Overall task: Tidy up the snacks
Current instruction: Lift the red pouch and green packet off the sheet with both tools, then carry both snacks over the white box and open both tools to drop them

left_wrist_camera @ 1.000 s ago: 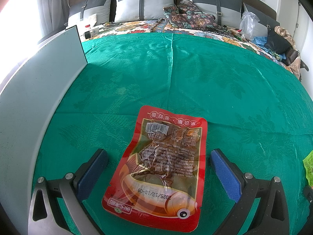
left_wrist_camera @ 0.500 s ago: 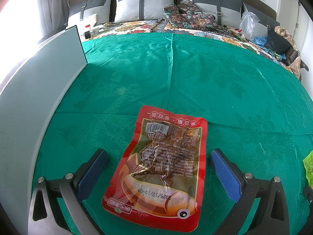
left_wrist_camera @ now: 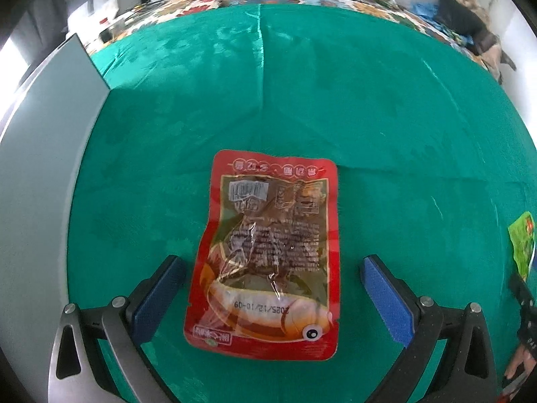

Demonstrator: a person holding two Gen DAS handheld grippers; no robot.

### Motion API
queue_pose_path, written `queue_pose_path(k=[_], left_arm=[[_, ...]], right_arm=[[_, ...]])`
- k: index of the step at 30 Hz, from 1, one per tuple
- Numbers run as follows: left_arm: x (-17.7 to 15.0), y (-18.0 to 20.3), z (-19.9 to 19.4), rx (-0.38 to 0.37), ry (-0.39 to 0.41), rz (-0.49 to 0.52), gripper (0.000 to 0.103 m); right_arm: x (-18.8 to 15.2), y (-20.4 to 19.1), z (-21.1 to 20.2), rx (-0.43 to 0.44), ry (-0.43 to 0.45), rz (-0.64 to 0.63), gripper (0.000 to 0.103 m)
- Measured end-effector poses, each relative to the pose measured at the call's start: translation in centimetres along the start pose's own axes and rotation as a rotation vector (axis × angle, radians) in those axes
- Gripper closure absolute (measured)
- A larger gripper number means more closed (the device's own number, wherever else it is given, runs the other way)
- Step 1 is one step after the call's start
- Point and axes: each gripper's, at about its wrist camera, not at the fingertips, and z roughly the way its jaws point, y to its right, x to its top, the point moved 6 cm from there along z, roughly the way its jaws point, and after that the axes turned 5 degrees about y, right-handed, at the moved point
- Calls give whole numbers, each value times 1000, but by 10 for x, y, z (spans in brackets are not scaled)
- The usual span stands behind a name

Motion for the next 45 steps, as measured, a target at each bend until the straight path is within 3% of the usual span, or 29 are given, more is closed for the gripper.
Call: queue_pose_path(k=[2,3,4,5,7,9,10,11,12,13,16,21,32,37,45], left_arm=[[0,0,0,-7,-16,11,0],[1,0,-1,-9,-16,12,5],[1,2,-4,-12,0,19,13],[3,6,-10,-23,31,40,36],[2,15,-16,-2,43,96,46],[-3,21,-22,28,64,135,63],[-6,21,-27,18,75,124,66],[-9,20,-30,-12,73,98,75],[-12,19,-35,-52,84,75,100],[-17,17,-39,-62,79,55,103],[-35,12,-49,-92,98,28,103],[-57,3,-71,-142,156,3,103],[-65,-20,-118,-171,225,7,103],[-72,-27,-135,-178,250,-4,103],[-79,-29,-173,-257,319,-50,103]], right_arm=[[0,0,0,0,0,1,17],[0,0,0,0,0,1,17],[0,0,0,1,0,1,17],[0,0,0,4,-1,4,16],[2,-1,2,1,-31,1,17],[7,-1,6,2,-102,14,19],[11,-2,9,11,-122,4,22],[14,-3,9,14,-130,-8,46],[18,-4,9,27,-130,-18,51],[20,-3,9,44,-145,-5,51],[20,3,3,85,-161,35,52],[19,13,-31,170,-112,152,52],[12,10,-68,255,-63,255,51],[11,0,-76,291,-52,259,51],[14,-15,-84,331,-47,254,51]])
